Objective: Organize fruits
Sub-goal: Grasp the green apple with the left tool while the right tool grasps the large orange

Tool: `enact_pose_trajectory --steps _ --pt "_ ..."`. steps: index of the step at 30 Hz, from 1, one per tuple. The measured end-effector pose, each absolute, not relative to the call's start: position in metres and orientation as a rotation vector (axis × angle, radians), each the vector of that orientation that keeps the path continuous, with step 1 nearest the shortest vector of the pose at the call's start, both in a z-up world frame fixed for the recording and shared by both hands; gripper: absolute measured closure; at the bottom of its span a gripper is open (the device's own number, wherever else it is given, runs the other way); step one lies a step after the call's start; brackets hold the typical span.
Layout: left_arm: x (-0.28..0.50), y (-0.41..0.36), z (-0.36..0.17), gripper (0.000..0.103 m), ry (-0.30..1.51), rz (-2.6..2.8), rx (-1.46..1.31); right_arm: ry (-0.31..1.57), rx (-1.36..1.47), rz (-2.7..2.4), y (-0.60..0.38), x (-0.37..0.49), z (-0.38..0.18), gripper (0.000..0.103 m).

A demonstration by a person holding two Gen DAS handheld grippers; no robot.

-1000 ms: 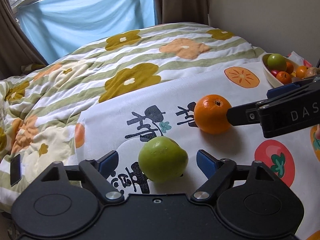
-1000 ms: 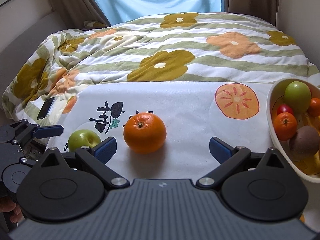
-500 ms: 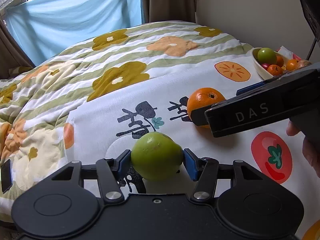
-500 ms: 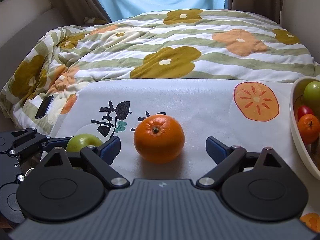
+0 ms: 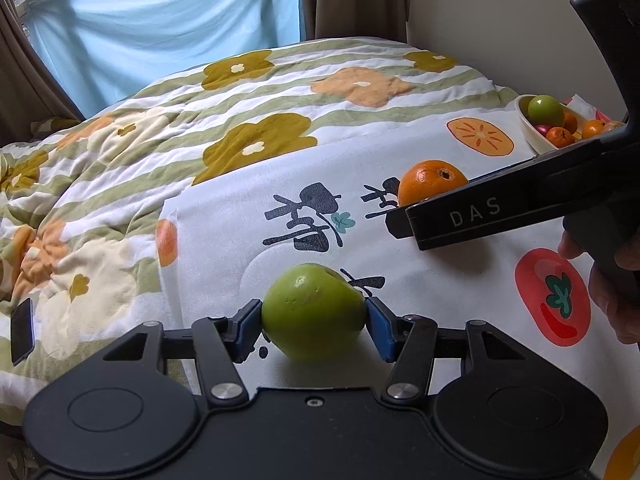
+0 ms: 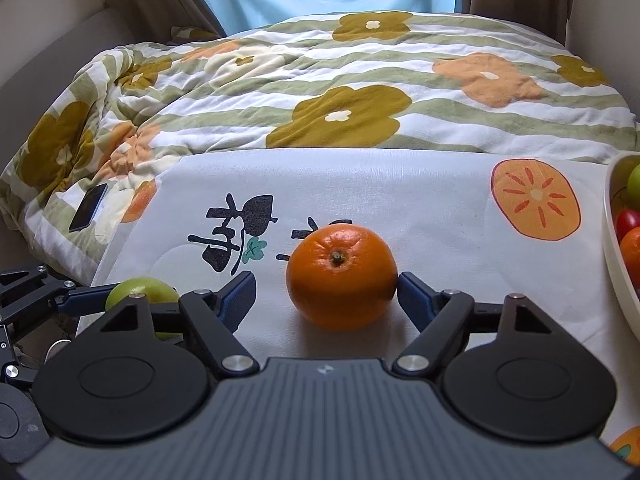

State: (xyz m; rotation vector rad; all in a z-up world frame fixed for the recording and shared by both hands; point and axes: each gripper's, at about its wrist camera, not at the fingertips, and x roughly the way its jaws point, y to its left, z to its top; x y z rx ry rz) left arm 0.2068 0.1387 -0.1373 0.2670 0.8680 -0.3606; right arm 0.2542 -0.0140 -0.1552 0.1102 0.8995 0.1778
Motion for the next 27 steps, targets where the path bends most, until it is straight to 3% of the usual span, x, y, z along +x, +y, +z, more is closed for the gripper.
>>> enact_pose_trajectory --steps 5,27 --pt "0.202 0.145 -0.136 0.043 0.865 -0.350 0.257 0.905 0.091 0.142 -0.015 0.255 -0.157 0.027" --pt "0.163 0.120 -0.071 0.043 0.767 -0.315 0.183 0.803 0.119 0.168 -0.057 0.203 -0.095 0.029"
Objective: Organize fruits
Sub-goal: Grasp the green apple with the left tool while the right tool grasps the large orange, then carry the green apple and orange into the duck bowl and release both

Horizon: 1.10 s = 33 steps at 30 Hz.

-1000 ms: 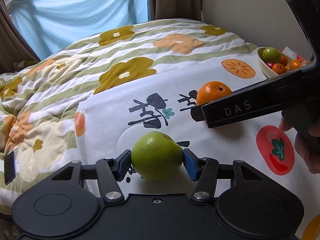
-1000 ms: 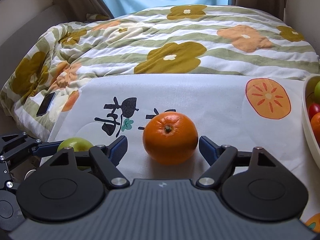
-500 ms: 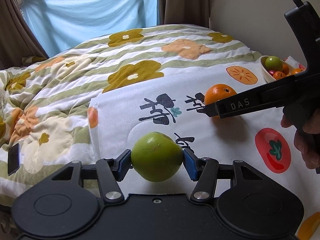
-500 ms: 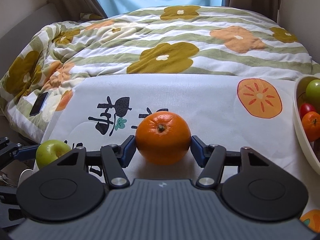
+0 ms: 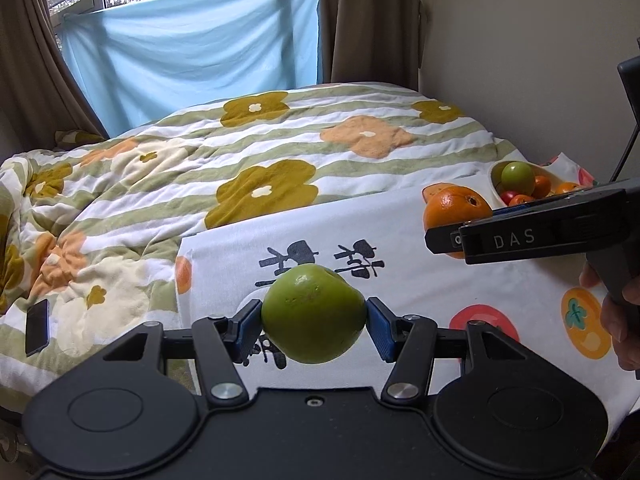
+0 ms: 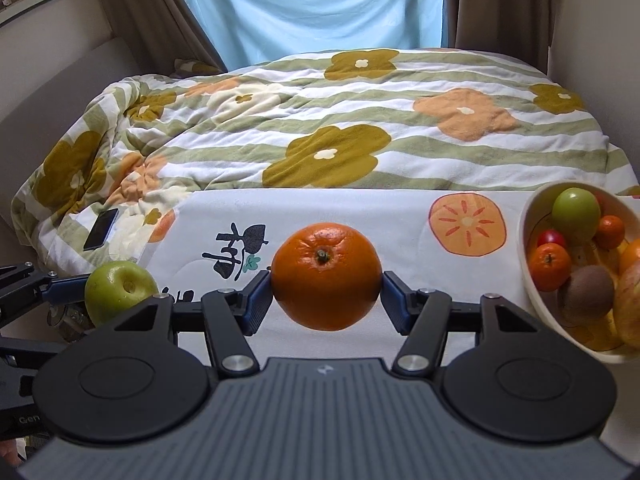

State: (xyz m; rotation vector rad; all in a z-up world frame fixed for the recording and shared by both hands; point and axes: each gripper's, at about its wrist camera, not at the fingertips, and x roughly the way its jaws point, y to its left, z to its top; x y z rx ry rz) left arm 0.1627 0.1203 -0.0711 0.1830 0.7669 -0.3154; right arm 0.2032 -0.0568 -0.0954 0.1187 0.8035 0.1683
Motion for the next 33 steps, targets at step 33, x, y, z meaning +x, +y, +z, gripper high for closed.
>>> enact_pose_trajectory --steps 33 --pt "0.219 -0.143 -0.044 0.043 0.734 -0.424 0.161 0.796 0.133 0.028 -0.353 0.213 -0.057 0.029"
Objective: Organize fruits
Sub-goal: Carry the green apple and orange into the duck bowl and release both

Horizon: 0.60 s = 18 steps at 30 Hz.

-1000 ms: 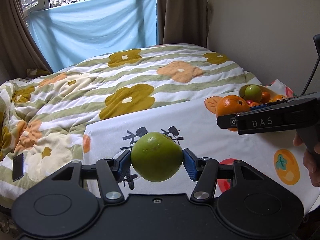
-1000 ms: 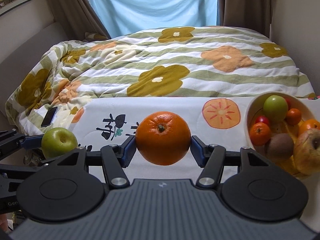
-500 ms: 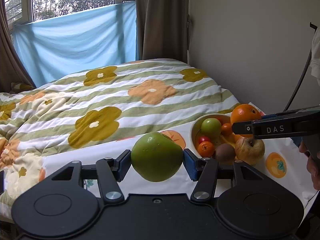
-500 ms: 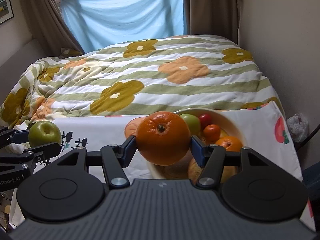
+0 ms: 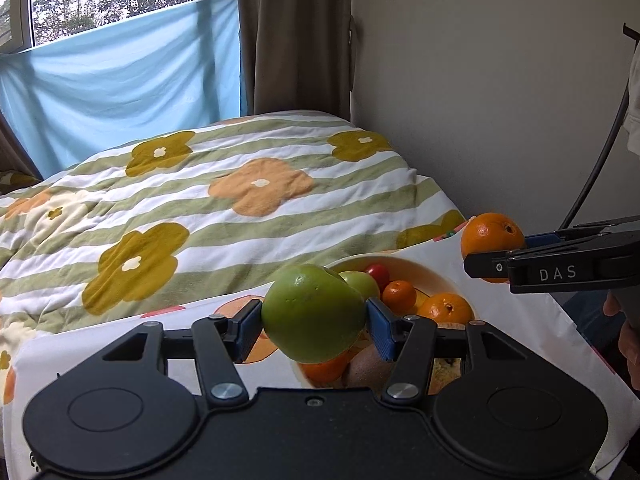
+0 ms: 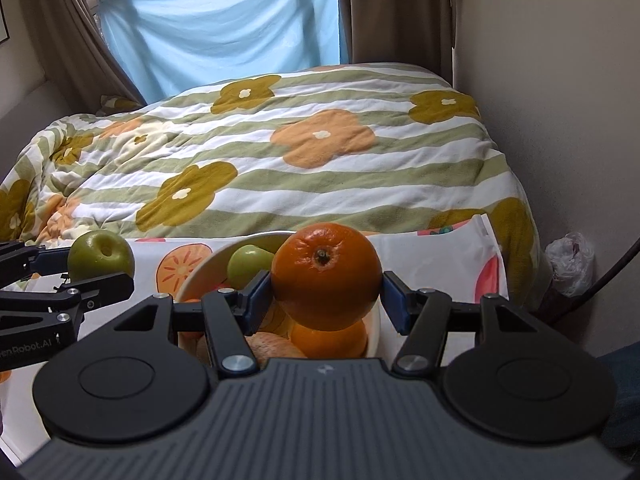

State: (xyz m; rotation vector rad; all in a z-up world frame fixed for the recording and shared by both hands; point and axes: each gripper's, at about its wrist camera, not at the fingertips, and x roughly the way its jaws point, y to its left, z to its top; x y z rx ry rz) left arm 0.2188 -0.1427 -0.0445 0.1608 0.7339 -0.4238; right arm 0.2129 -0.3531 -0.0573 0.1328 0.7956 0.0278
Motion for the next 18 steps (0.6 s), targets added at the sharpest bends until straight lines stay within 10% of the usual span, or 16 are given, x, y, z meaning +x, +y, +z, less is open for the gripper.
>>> enact_pose_trajectory --steps 18 --pt "0.257 -0.215 -0.096 0.043 0.851 -0.429 0.205 0.829 0.166 0.059 -0.401 0.235 -0.089 0.029"
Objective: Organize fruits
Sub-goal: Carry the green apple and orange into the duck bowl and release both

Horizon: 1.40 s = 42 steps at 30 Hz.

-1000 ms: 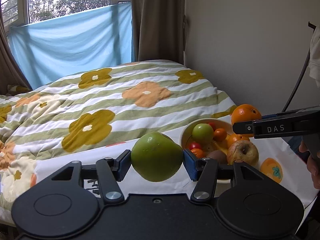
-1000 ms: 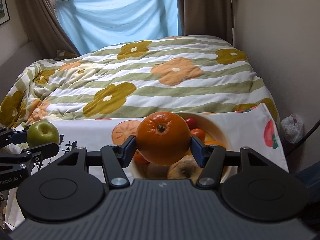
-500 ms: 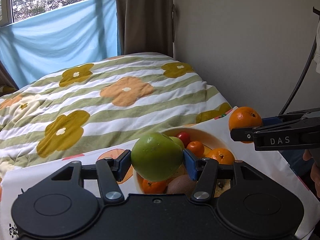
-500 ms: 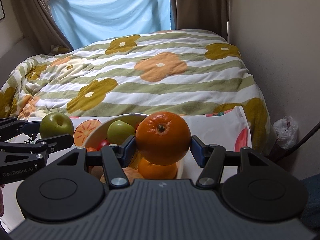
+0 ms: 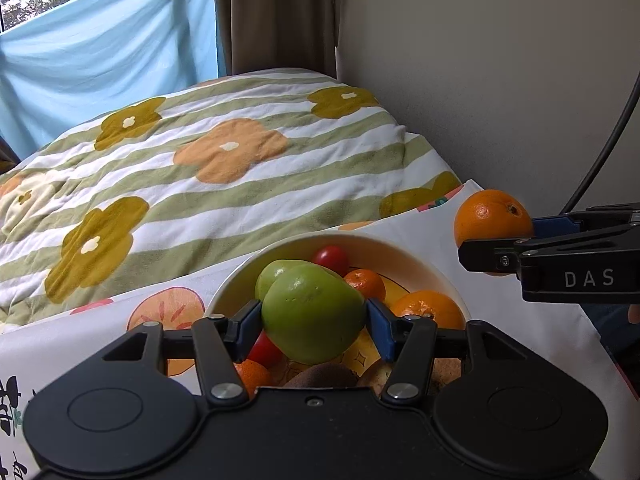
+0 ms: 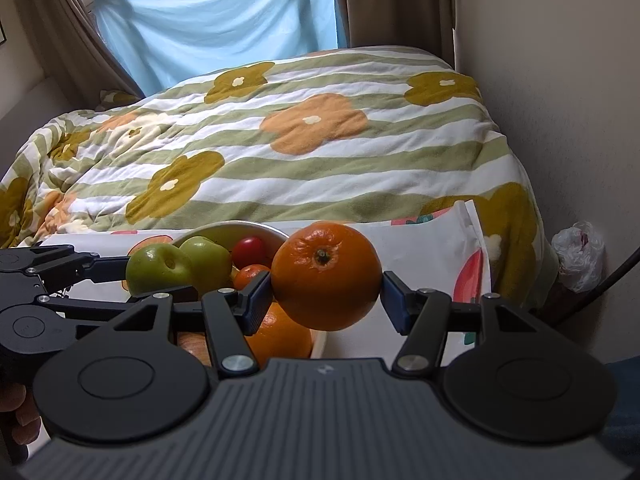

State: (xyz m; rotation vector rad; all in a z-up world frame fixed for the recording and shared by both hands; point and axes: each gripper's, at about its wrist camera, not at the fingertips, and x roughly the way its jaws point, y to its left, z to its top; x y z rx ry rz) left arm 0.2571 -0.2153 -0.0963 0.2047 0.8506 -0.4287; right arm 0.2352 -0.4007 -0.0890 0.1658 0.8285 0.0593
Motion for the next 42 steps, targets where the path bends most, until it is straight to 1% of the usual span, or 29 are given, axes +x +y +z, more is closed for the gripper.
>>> enact_pose_trajectory --steps 3,6,7,8,9,10,22,36,37,39,40,42 --pt "0.262 -0.216 -0.102 0.042 0.872 -0.420 0.207 0.829 0.172 0.061 -0.402 0.237 -0.091 0.029" --pt "0.260 -0.214 -0.099 0.042 0.848 -0.424 0.197 0.831 0.178 0.065 -0.402 0.240 -0.093 0.029" --pt "0.260 -0.214 -0.096 0.033 0.839 -0.421 0.199 0.831 0.178 0.066 -0.402 0.241 -0.093 0.029" --pt "0.258 -0.214 -0.093 0.021 0.826 -0.415 0.201 0.831 0.178 0.067 -0.401 0.241 -0.093 0.029" --pt "0.257 -0.213 -0.090 0.017 0.811 -0.409 0.200 0.831 0.178 0.069 -0.401 0.242 -0.093 0.029" --pt "0.256 -0.211 -0.087 0.017 0.801 -0.406 0.198 0.832 0.177 0.071 -0.400 0.243 -0.093 0.029" --pt "0.234 -0.155 -0.070 0.015 0.788 -0.288 0.149 0.832 0.169 0.157 -0.376 0.257 -0.090 0.029" --pt "0.204 -0.107 -0.072 0.015 0.808 -0.122 0.107 0.838 0.128 0.303 -0.354 0.255 -0.112 0.028" --pt "0.203 -0.106 -0.072 0.015 0.809 -0.113 0.104 0.825 0.132 0.316 -0.355 0.254 -0.112 0.026" --pt "0.201 -0.104 -0.073 0.015 0.811 -0.097 0.098 0.795 0.132 0.333 -0.355 0.252 -0.109 0.011" --pt "0.199 -0.103 -0.074 0.015 0.811 -0.089 0.095 0.777 0.128 0.329 -0.355 0.251 -0.107 0.000" --pt "0.197 -0.103 -0.073 0.015 0.808 -0.077 0.090 0.756 0.127 0.338 -0.357 0.250 -0.105 0.000"
